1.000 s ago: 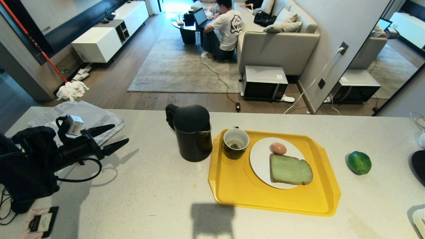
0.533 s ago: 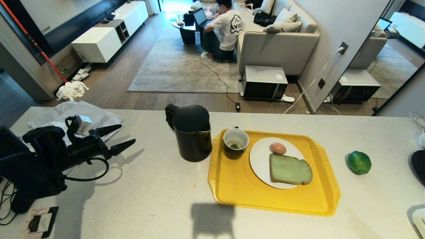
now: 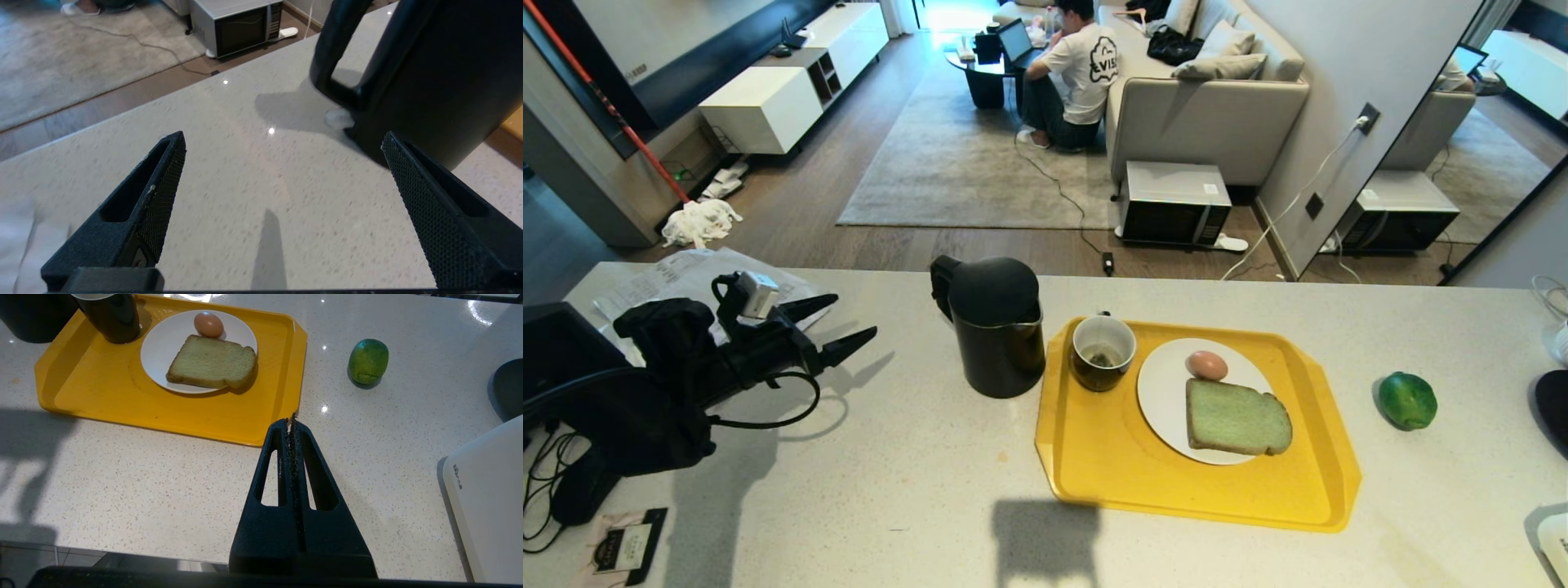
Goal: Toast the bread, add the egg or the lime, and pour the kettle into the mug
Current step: Pick up the kettle
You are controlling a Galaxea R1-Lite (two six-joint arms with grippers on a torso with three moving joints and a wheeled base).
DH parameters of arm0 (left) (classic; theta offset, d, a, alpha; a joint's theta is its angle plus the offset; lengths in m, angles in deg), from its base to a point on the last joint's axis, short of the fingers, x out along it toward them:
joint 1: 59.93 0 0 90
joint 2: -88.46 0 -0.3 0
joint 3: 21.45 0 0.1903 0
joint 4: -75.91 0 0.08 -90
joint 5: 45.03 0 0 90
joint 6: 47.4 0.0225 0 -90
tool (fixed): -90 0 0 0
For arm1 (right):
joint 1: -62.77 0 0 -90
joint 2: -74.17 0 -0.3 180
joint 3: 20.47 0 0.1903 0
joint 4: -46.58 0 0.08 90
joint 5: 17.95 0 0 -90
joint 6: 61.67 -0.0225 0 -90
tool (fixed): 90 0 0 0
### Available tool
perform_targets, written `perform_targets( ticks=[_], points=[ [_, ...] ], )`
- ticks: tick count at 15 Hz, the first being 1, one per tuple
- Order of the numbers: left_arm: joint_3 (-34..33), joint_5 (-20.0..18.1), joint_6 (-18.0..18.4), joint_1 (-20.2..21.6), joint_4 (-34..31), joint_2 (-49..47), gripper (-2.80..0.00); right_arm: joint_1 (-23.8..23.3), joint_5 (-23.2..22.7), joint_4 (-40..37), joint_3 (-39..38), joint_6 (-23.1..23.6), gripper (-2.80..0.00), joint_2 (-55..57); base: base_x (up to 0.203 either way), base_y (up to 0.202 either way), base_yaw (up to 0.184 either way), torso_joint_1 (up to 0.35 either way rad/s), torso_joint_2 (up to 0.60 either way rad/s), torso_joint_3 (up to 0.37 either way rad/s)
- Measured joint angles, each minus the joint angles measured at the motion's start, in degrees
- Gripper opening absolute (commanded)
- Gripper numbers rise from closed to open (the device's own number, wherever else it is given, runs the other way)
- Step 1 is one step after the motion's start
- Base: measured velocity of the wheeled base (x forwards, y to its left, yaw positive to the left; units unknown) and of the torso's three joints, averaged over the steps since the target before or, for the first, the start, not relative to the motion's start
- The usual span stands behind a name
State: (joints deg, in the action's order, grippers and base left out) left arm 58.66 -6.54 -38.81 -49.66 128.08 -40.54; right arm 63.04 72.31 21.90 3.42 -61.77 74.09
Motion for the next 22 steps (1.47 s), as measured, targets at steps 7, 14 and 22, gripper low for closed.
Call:
perform_targets(
  ticks=[7,14,22],
  points=[
    [6.2,4.3,-0.4,-6.3,0.0,-0.8,0.0,0.0,0.0,0.0,0.0,0.0,-2.8,0.0,0.0,0.0,0.0,0.0,0.0,0.0],
    [11.4,4.7,-0.5,-5.8,0.0,-5.2,0.0,0.0,0.0,0.0,0.0,0.0,-2.8,0.0,0.0,0.0,0.0,0.0,0.0,0.0],
    [22.4,4.5,-1.4,-6.3,-4.5,-10.2,0.0,0.0,0.0,0.0,0.0,0.0,-2.8,0.0,0.0,0.0,0.0,0.0,0.0,0.0]
  ],
)
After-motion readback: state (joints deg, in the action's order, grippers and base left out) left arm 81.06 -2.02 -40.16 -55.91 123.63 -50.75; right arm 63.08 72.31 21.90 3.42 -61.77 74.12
